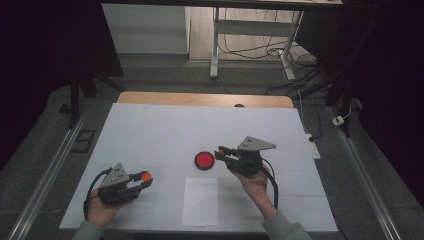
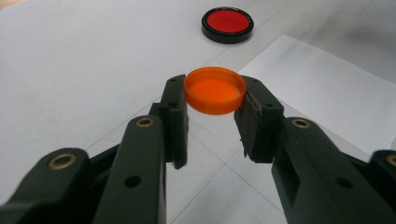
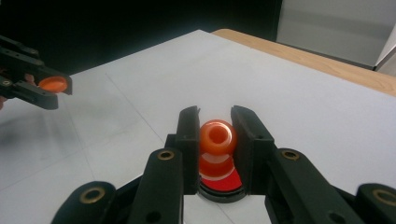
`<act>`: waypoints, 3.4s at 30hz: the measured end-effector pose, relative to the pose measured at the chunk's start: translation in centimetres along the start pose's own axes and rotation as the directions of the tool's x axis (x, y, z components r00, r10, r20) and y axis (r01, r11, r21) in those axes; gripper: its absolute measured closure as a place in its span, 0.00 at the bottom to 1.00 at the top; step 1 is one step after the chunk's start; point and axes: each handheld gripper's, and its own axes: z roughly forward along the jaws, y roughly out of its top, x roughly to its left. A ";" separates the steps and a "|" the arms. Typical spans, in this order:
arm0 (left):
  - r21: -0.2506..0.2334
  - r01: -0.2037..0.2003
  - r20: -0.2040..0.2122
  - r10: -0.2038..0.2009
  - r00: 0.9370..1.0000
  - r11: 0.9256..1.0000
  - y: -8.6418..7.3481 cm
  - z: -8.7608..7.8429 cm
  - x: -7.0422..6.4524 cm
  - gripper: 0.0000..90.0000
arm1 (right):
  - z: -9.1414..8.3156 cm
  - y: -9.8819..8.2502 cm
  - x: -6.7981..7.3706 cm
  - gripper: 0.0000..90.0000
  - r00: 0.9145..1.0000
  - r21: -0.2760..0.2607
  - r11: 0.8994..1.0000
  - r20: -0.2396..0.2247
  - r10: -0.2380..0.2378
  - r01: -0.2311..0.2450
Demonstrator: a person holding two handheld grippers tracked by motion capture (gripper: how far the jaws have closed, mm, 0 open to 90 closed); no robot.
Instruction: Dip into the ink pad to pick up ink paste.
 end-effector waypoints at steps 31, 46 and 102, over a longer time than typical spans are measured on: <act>-0.001 0.004 0.032 -0.004 0.999 1.000 0.4 0.9 0.3 0.73 | 5.3 -0.7 -0.7 0.80 1.000 0.088 0.996 -0.022 0.016 -0.014; 0.013 0.004 0.033 -0.004 0.999 1.000 0.4 1.3 0.2 0.73 | 7.4 -1.7 -1.3 0.80 1.000 0.155 0.988 -0.006 -0.013 0.014; 0.015 0.003 0.036 -0.004 0.999 1.000 0.3 1.1 0.1 0.73 | 9.3 -3.0 -0.1 0.81 0.989 0.242 0.963 0.067 -0.135 0.115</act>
